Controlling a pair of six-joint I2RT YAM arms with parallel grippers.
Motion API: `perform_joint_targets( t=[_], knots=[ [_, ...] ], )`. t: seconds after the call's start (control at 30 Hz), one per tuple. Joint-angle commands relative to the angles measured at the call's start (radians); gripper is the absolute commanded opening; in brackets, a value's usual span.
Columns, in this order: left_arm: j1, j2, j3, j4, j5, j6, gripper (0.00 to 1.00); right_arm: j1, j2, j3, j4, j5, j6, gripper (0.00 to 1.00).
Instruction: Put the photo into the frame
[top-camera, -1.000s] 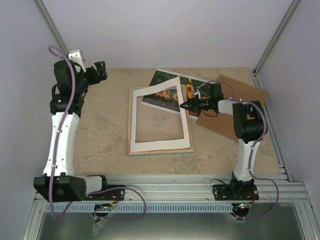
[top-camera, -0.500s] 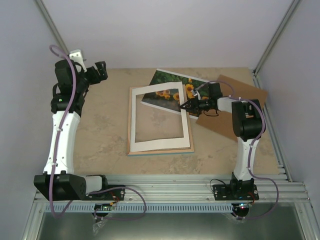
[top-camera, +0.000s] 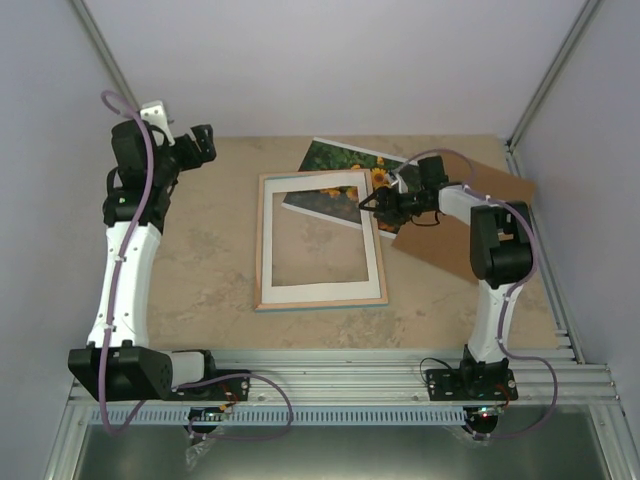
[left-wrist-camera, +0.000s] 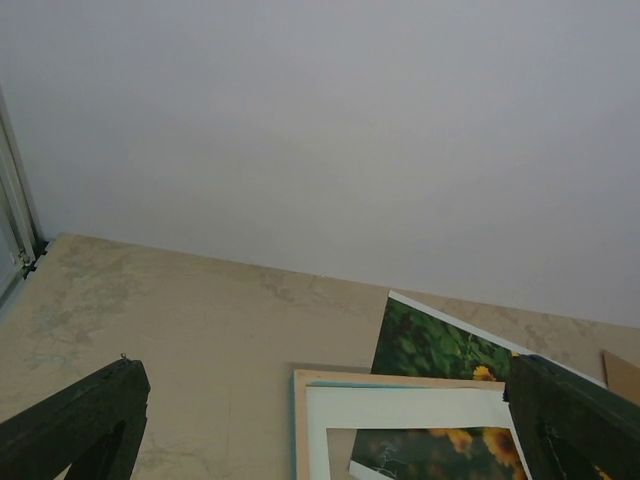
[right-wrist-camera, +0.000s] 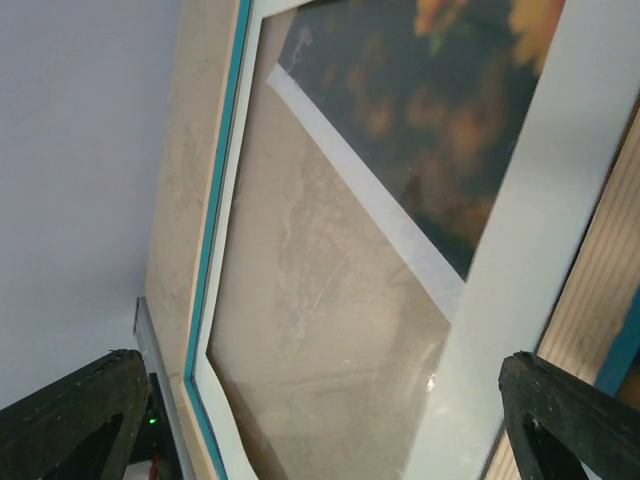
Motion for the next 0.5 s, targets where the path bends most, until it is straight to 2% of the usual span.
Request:
perform_joint_targets(
  t=[0.0, 0.1, 0.27, 0.47],
  knots=[
    [0.006, -0.023, -0.012, 0.033, -0.001, -0.006, 0.99, -0.005, -0.072, 0.043, -0.084, 0.113, -0.076, 0.97],
    [0.005, -0.021, -0.013, 0.032, -0.009, -0.001, 0.99, -0.004, -0.094, 0.051, -0.089, 0.157, -0.118, 0.95],
    [0.005, -0.007, -0.022, 0.030, -0.005, 0.024, 0.99, -0.001, -0.091, 0.065, -0.101, 0.175, -0.199, 0.85],
    [0.005, 0.032, -0.040, -0.014, 0.012, 0.117, 0.99, -0.009, -0.120, 0.094, -0.149, 0.208, -0.367, 0.85]
  ],
)
